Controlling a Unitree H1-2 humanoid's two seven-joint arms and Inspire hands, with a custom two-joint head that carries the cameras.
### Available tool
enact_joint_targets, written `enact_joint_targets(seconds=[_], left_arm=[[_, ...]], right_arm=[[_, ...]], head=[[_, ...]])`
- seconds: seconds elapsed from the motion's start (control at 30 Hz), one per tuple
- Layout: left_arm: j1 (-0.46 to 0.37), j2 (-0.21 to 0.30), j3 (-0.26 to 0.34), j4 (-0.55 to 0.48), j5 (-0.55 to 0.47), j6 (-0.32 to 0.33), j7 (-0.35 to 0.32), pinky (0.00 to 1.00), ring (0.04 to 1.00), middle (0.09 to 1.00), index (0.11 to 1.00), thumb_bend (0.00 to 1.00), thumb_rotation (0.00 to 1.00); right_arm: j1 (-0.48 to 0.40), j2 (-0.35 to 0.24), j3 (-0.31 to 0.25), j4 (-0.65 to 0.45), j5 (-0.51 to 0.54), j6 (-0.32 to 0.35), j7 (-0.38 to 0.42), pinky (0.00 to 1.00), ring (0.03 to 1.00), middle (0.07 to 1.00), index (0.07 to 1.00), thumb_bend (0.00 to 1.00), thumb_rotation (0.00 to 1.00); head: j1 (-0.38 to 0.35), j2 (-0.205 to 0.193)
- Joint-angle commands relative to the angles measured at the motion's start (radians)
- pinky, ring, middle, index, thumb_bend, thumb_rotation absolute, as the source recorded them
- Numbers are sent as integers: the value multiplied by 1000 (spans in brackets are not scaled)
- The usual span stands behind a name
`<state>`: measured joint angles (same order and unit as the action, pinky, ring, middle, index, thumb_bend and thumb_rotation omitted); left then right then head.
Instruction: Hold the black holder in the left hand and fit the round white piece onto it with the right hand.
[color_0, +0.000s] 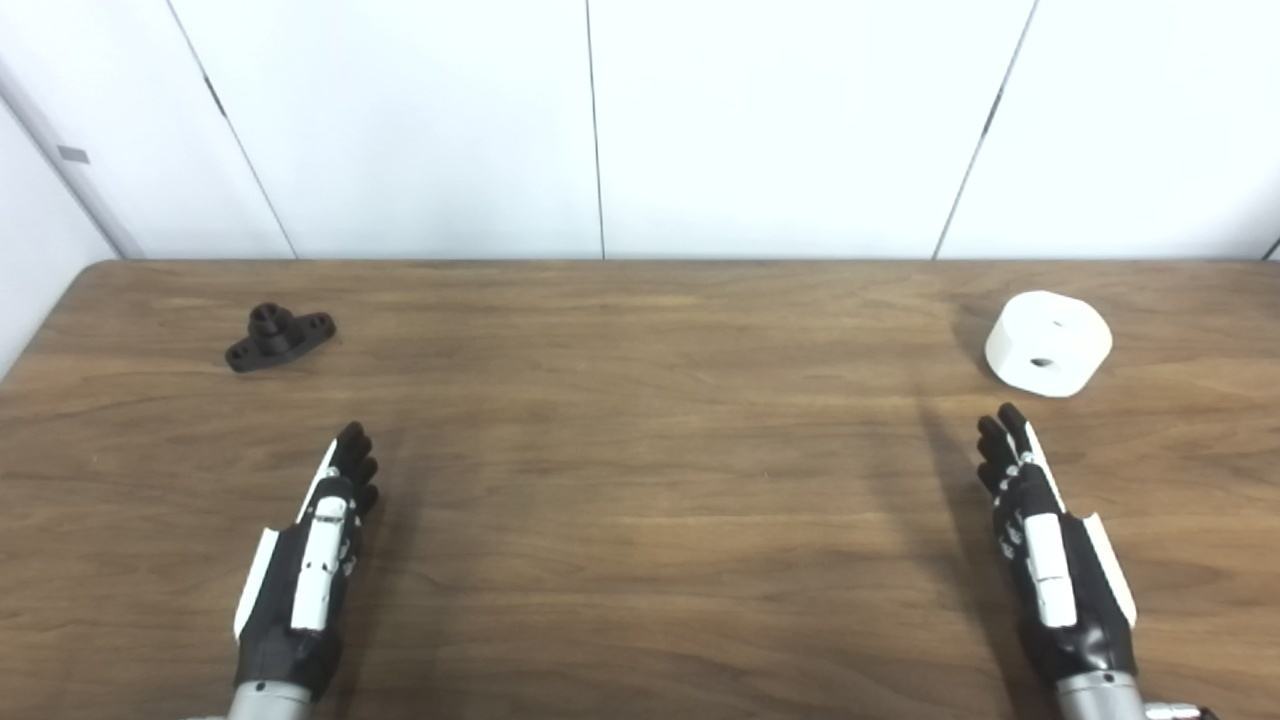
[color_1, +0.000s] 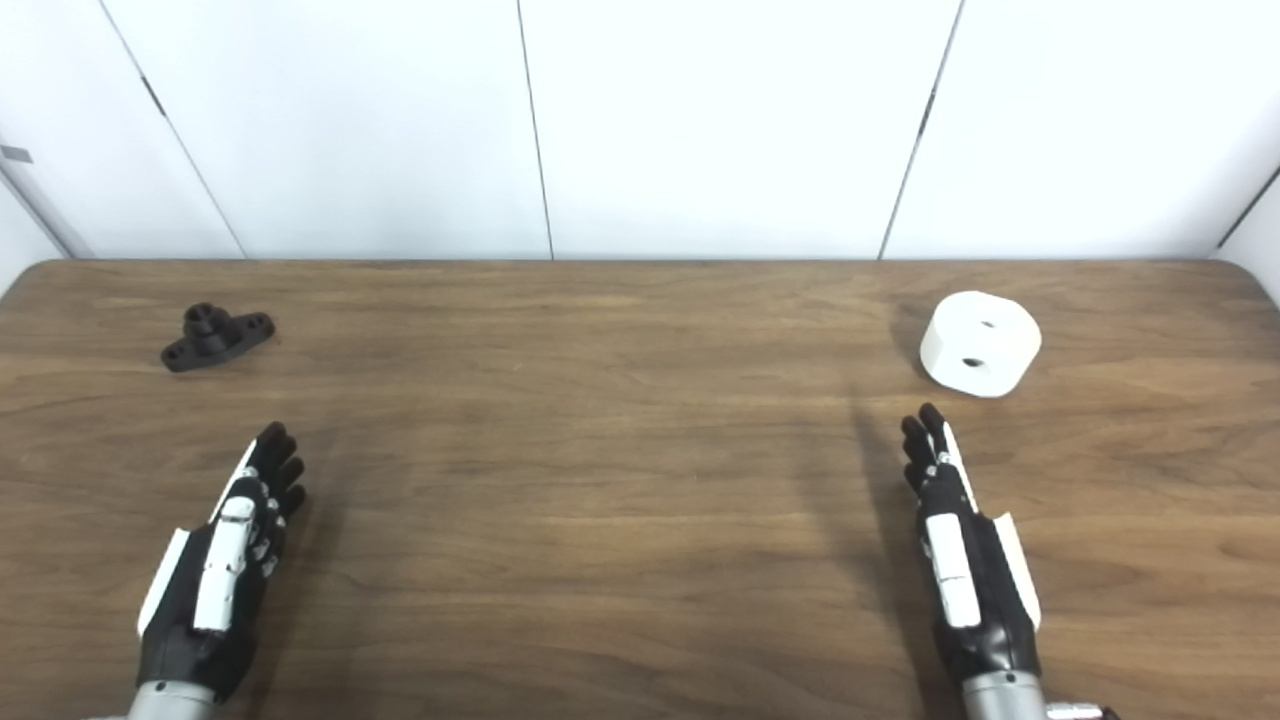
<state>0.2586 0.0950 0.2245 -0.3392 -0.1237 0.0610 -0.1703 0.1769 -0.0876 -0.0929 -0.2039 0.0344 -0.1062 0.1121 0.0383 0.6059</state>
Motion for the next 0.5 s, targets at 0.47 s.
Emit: enact_joint_targets(seconds=[0.47], left_arm=[[64,8,-29,-18,46,-29,19,1000,999,998,990,261,950]], right_arm=[[47,-4,5,55,50,-32,12,1000,1000,991,1000,554,1000]], head=[[131,-49]])
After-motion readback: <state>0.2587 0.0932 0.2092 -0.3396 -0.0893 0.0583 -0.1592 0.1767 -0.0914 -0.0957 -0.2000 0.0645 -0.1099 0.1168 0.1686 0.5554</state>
